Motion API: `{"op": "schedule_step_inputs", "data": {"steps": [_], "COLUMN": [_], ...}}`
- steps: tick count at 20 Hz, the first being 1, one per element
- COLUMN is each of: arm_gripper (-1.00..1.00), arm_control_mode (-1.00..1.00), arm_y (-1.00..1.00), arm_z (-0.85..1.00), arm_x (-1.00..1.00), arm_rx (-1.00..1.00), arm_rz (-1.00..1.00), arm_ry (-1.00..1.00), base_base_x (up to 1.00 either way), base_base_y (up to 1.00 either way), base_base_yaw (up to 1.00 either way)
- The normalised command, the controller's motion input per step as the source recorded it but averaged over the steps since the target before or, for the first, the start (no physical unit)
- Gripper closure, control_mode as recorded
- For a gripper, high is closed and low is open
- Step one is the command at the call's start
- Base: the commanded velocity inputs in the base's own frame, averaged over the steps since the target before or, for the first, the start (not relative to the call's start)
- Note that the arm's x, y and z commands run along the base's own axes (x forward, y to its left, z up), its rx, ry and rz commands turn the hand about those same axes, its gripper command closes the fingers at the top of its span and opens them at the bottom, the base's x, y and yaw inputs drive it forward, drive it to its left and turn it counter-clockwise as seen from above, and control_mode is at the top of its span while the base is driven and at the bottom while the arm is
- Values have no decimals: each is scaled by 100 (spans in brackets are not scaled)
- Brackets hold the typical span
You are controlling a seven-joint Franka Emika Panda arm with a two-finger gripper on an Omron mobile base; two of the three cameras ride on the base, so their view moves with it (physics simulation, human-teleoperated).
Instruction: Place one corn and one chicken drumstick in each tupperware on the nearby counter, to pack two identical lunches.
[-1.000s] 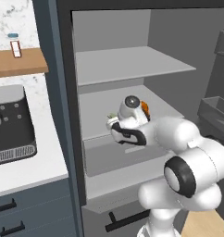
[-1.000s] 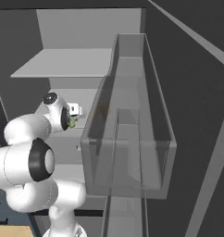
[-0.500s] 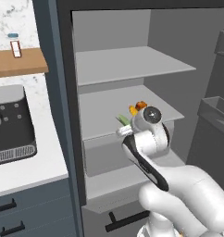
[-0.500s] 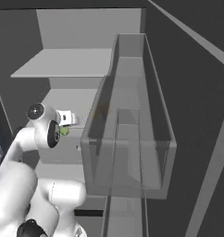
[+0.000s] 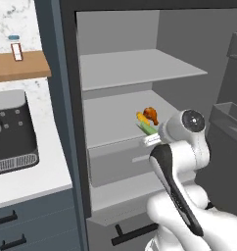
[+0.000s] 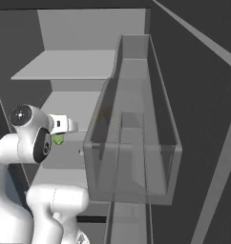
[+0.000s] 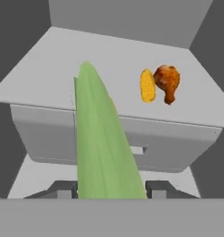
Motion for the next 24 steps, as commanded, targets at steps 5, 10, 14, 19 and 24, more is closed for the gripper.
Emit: {"op": "schedule_step_inputs", "data": {"steps": [5,10,14,19,24], "arm_gripper": [100,100,100,100,100], "arm_control_mode": [100,100,100,100,100], "arm_y": [-5,0,0,0,0], "arm_z": [17,0,0,0,0], "arm_x": [-37,0,0,0,0], "arm_rx": [0,0,0,0,0], "arm_rz": [0,0,0,0,0], "arm_ry": [0,0,0,0,0], "base_base_x": [-59,-100,-71,1,30], "base_base_y": [-1,3,74,100,100], "base_base_yaw": [0,-2,0,0,0]}}
